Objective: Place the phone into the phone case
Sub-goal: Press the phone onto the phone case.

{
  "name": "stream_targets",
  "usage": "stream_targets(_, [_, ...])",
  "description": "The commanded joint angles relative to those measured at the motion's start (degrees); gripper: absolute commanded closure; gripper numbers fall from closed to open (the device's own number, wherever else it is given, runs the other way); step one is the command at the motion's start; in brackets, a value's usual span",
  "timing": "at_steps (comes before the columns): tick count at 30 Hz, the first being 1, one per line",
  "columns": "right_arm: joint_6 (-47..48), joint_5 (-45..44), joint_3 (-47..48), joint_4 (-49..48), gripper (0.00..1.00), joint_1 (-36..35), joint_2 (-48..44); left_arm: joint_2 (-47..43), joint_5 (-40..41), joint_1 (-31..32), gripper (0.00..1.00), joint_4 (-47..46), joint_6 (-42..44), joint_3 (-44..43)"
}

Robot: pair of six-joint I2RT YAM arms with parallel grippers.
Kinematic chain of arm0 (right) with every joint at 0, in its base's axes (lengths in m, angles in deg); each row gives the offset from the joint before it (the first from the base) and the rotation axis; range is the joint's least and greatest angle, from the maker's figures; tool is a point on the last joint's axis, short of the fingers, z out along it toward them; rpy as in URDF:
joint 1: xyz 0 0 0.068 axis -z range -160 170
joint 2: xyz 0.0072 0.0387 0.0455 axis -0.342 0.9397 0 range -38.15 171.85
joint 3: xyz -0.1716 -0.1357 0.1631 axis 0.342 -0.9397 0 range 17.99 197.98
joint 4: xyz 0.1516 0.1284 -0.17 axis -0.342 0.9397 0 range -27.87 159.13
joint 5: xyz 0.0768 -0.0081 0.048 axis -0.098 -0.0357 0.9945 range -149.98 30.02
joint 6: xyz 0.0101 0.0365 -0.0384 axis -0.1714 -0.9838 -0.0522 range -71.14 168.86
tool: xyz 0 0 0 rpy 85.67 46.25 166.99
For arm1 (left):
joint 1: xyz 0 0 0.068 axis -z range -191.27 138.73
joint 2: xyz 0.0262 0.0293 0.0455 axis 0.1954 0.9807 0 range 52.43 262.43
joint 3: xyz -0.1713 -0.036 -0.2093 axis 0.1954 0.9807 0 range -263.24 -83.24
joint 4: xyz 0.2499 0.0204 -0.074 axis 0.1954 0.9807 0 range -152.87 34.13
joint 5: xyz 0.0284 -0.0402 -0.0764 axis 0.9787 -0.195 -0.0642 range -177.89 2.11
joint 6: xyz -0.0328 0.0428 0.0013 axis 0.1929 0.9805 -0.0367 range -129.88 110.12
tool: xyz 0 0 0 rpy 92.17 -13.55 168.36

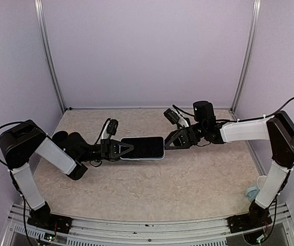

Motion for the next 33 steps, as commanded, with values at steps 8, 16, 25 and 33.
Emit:
stream_targets(8, [-6.6, 2.8, 1.8, -7.9, 0.74, -2.3, 1.4, 0.8, -0.3, 0.4, 1.0, -4.7, -0.4, -2.3])
stream_targets(16, [-7.1, 2.1, 2.3, -7.0, 0.81, -2.3, 1.6, 0.3, 0.4, 0.5, 1.0, 0.3, 2.3, -2.7])
stream_targets(25, [6.2, -3.7, 8.2, 13.7, 0.98, -2.3, 3.8, -1.1, 1.7, 0.5, 0.89, 8.4, 6.7, -3.2])
stream_targets(33, [15.1, -11.5, 12.2, 28.4, 1.0, -2.3, 4.1, -4.2, 4.6, 0.4, 0.77, 21.0, 13.9, -4.2])
